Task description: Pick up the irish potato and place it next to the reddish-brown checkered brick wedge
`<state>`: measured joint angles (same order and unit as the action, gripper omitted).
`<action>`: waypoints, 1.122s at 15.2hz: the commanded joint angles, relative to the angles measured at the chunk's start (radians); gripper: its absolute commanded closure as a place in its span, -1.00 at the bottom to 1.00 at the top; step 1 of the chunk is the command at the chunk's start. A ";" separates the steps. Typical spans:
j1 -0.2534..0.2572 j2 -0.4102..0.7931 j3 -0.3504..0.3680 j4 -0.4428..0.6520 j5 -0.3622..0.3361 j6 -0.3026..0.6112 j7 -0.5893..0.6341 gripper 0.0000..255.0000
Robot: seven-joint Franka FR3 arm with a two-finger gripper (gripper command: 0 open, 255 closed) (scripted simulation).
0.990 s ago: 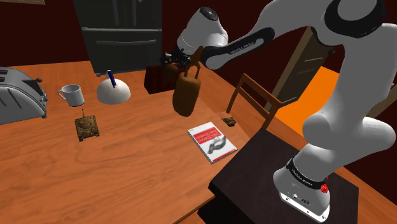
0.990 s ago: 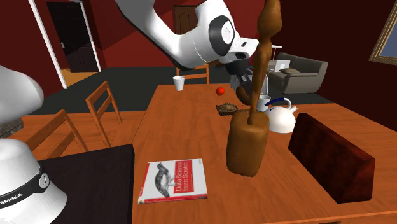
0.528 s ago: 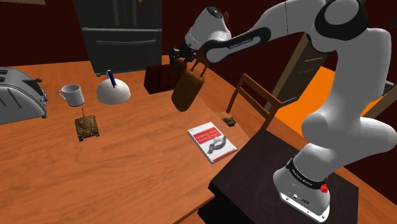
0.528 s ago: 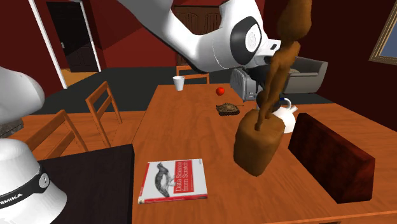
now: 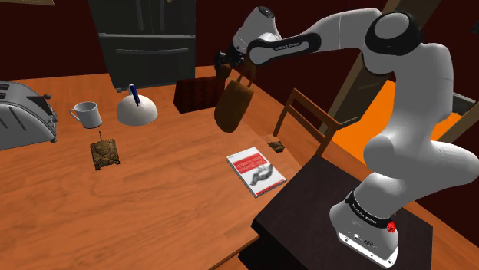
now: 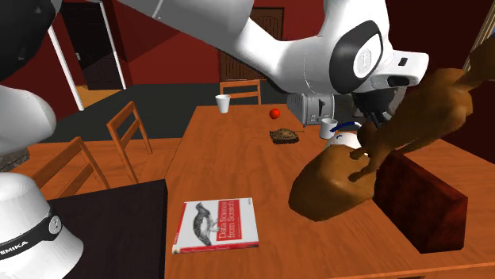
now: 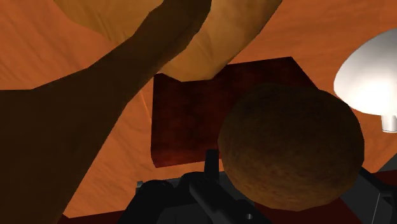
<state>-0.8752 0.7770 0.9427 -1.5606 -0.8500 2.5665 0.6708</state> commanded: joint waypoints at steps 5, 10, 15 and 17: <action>0.017 0.100 -0.016 0.138 0.012 -0.038 -0.104 1.00; 0.029 0.127 -0.047 0.125 -0.015 0.005 -0.085 1.00; 0.044 0.156 -0.079 0.119 -0.043 0.046 -0.066 1.00; 0.051 0.168 -0.092 0.118 -0.054 0.062 -0.059 1.00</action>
<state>-0.8259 0.9399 0.8571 -1.4391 -0.8977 2.6179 0.6078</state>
